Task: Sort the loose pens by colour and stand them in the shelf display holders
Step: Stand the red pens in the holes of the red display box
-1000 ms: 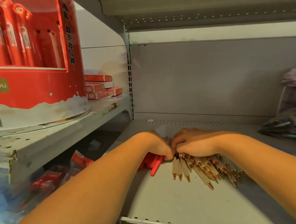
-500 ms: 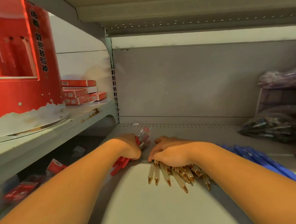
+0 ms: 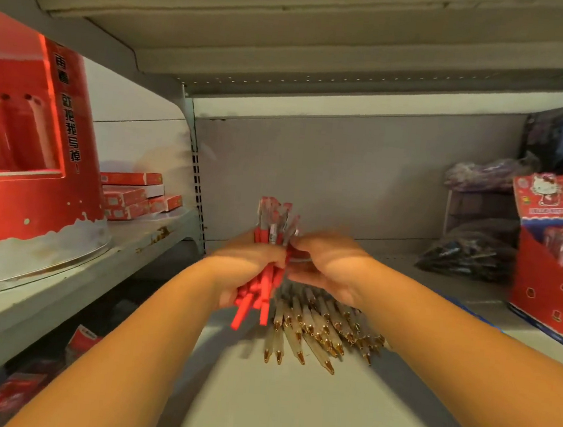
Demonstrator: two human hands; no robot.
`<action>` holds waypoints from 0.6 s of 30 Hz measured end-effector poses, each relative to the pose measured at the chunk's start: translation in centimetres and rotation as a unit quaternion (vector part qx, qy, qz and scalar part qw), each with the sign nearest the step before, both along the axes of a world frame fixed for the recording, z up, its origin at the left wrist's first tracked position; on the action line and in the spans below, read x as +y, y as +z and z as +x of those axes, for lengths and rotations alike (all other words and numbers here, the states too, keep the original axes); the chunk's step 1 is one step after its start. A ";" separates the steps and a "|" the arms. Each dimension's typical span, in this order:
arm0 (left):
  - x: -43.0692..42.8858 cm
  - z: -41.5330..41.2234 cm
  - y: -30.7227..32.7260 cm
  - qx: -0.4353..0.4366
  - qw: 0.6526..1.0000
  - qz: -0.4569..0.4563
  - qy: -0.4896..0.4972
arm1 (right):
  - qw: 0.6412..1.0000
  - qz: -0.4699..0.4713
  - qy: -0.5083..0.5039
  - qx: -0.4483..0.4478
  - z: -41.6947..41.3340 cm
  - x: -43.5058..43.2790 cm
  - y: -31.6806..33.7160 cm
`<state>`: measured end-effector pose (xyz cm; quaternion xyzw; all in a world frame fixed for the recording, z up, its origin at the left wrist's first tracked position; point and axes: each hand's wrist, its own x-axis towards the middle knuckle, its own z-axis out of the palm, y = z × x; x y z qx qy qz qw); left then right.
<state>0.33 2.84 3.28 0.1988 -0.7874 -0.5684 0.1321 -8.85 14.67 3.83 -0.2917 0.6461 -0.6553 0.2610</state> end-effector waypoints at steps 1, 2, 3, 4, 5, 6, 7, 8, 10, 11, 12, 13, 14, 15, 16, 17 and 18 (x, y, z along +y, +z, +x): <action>1.1 -0.3 0.3 0.019 1.000 0.005 -0.018 | 0.998 -0.044 -0.011 -0.041 -0.1 0.9 0.2; 2.3 -0.5 0.6 0.033 0.999 0.011 -0.032 | 0.994 -0.085 -0.027 -0.070 -0.3 2.0 0.3; 3.5 -0.8 0.8 0.044 0.998 0.018 -0.043 | 0.988 -0.120 -0.040 -0.094 -0.4 3.3 0.4; 4.7 -1.0 1.0 0.056 0.997 0.029 -0.055 | 0.982 -0.147 -0.046 -0.112 -0.5 4.9 0.6; 6.1 -1.2 1.1 0.071 0.994 0.044 -0.074 | 0.977 -0.165 -0.047 -0.123 -0.7 6.5 0.6; 7.6 -1.4 1.0 0.089 0.989 0.065 -0.096 | 0.975 -0.178 -0.046 -0.129 -0.9 8.3 0.4; 9.3 -1.6 0.9 0.110 0.982 0.092 -0.123 | 0.972 -0.190 -0.045 -0.130 -1.0 10.0 0.2; 11.1 -1.9 0.7 0.131 0.973 0.119 -0.150 | 0.970 -0.200 -0.045 -0.128 -1.2 11.7 0.0; 14.8 -2.9 0.3 0.163 0.953 0.163 -0.196 | 0.963 -0.231 -0.046 -0.133 -1.7 15.2 -0.3; 16.5 -3.7 0.0 0.175 0.945 0.181 -0.208 | 0.956 -0.250 -0.047 -0.145 -1.9 17.0 -0.5; 18.2 -4.5 -0.1 0.185 0.939 0.194 -0.215 | 0.950 -0.266 -0.051 -0.152 -2.2 18.8 -0.6; 19.9 -5.3 -0.3 0.192 0.936 0.202 -0.215 | 0.947 -0.275 -0.060 -0.152 -2.5 20.6 -0.8; 21.4 -6.0 -0.4 0.198 0.933 0.209 -0.214 | 0.946 -0.278 -0.072 -0.149 -2.9 22.1 -1.0; 23.0 -6.6 -0.4 0.205 0.930 0.218 -0.215 | 0.945 -0.280 -0.082 -0.146 -3.2 23.7 -1.2; 24.4 -7.3 -0.5 0.211 0.925 0.229 -0.217 | 0.945 -0.282 -0.088 -0.140 -3.6 25.1 -1.3; 25.9 -7.9 -0.6 0.216 0.921 0.239 -0.221 | 0.945 -0.284 -0.089 -0.133 -4.1 26.5 -1.4; 27.2 -8.5 -0.6 0.220 0.915 0.249 -0.229 | 0.945 -0.287 -0.088 -0.128 -4.6 27.8 -1.4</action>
